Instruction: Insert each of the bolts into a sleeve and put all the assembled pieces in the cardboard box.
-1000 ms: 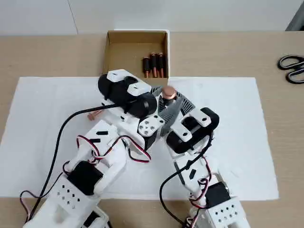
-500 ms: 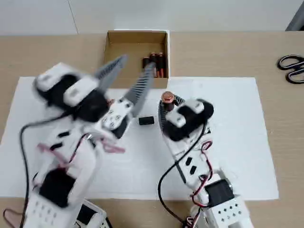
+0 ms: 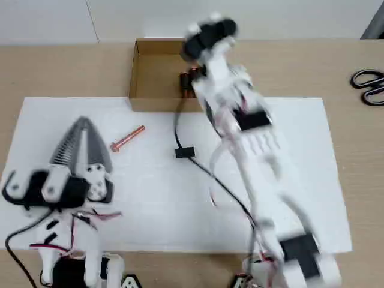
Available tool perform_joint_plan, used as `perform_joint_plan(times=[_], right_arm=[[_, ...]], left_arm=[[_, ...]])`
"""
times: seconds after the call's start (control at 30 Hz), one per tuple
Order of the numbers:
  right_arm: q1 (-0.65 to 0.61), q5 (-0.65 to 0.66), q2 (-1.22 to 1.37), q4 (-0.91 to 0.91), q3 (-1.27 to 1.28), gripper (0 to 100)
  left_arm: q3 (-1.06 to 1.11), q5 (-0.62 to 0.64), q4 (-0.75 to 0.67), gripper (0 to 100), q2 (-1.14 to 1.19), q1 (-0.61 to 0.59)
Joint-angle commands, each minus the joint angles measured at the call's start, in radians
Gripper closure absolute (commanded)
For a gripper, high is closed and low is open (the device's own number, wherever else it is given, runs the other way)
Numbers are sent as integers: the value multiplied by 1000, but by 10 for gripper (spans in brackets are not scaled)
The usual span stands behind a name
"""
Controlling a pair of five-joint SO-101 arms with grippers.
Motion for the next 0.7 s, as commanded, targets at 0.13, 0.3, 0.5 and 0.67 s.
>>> perform_joint_plan(times=[0.13, 0.3, 0.5, 0.67], right_arm=[[-22, -247, 708, -27, -864, 995], [-18, -350, 1052, -4, -1286, 994], [-41, -356, 1273, 101, -1573, 991], [-59, -351, 1291, 107, -1531, 990]], left_arm=[[77, 2, 2, 994, -31, -245], [85, 2, 101, 994, -32, -496], [90, 2, 262, 994, -32, -666], [90, 2, 310, 994, -32, -686]])
